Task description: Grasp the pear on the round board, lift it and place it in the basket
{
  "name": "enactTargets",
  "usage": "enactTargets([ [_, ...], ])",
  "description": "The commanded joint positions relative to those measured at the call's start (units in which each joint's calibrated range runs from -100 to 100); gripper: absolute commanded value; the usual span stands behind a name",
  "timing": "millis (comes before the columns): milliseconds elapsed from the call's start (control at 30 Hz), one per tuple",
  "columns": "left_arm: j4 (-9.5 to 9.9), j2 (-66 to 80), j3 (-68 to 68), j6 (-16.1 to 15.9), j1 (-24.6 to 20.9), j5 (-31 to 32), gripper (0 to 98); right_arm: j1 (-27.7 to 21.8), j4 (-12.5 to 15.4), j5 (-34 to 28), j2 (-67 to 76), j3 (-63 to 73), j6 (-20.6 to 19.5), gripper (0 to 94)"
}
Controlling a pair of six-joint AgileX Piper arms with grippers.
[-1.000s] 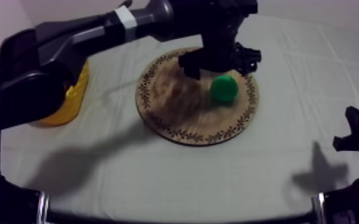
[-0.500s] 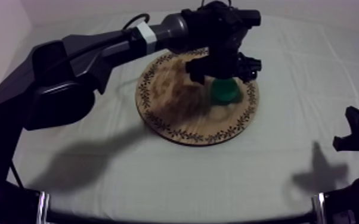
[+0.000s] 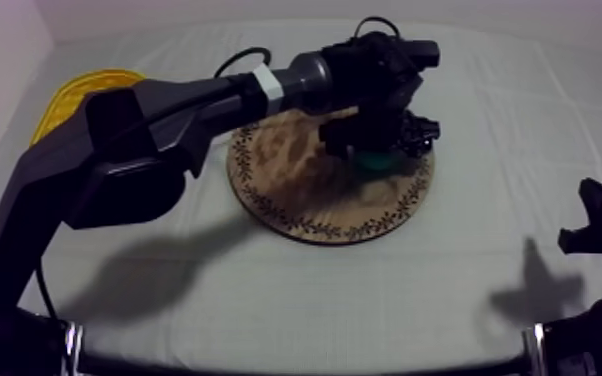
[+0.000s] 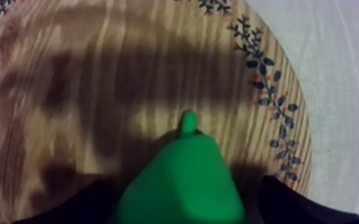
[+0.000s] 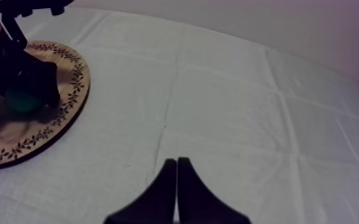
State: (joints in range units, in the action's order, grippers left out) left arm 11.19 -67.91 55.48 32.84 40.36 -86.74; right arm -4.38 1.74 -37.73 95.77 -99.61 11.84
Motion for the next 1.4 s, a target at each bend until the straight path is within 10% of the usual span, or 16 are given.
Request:
enactTargets([
  [0, 0.26, -0.58, 0.69, 0.31, -0.05, 0.09, 90.5, 0.01, -0.01, -0.02, -0.01, -0.05, 0.01, 0.5],
  [333, 3.14, -2.85, 3.64, 1.96, -0.61, 0.72, 64.1, 0.01, -0.01, -0.02, -0.01, -0.05, 0.01, 0.5],
  [833, 4.58, 6.23, -2.89, 1.76, -1.54, -0.21, 49.5, 0.01, -0.01, -0.02, -0.01, -0.05, 0.01, 0.5],
  [1367, 1.33, 13.5, -12.08, 0.7, -1.38, -0.27, 88.9, 0.01, -0.01, -0.02, -0.01, -0.05, -0.04, 0.5],
])
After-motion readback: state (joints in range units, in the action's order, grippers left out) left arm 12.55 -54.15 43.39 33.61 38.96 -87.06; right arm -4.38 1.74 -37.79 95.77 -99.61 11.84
